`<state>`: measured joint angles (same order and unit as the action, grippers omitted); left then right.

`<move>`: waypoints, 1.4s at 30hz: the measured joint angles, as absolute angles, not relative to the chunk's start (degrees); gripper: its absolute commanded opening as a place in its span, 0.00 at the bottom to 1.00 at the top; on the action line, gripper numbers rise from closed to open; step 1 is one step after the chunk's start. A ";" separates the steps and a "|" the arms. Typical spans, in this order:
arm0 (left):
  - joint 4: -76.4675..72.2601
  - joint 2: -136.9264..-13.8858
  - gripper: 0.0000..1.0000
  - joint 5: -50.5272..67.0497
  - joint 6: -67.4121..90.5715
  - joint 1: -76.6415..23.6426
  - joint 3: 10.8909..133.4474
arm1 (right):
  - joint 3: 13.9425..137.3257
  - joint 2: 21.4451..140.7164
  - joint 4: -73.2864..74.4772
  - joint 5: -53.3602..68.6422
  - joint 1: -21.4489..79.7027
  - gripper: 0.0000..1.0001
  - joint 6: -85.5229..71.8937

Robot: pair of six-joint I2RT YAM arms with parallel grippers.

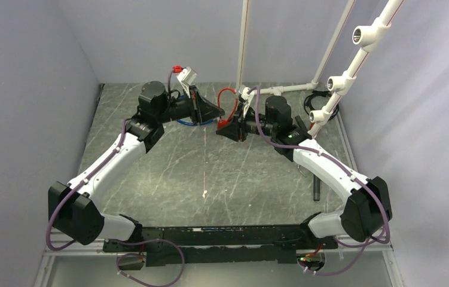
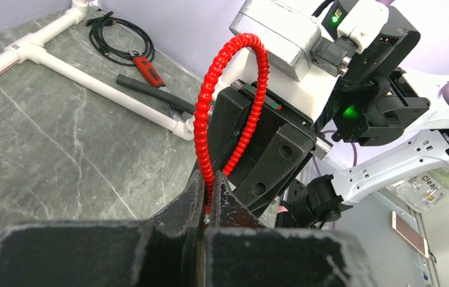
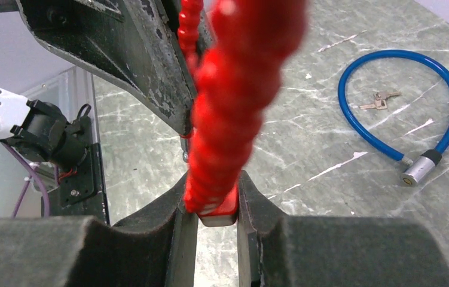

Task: Lock with the key
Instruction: Lock the lock.

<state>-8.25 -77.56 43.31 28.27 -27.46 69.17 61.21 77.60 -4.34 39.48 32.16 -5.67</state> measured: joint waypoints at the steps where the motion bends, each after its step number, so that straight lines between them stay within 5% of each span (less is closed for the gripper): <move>1: -8.19 -77.56 0.00 43.31 27.88 -27.49 69.12 | 61.21 77.60 -4.34 39.51 32.16 0.00 -5.65; 29: -3.18 -77.71 0.00 44.21 22.50 -28.01 69.12 | 60.10 75.92 -1.37 40.49 33.47 0.00 -1.13; 42: 3.16 -75.81 0.00 43.70 7.57 -31.33 68.69 | 60.38 76.60 1.43 42.33 33.30 0.00 -4.71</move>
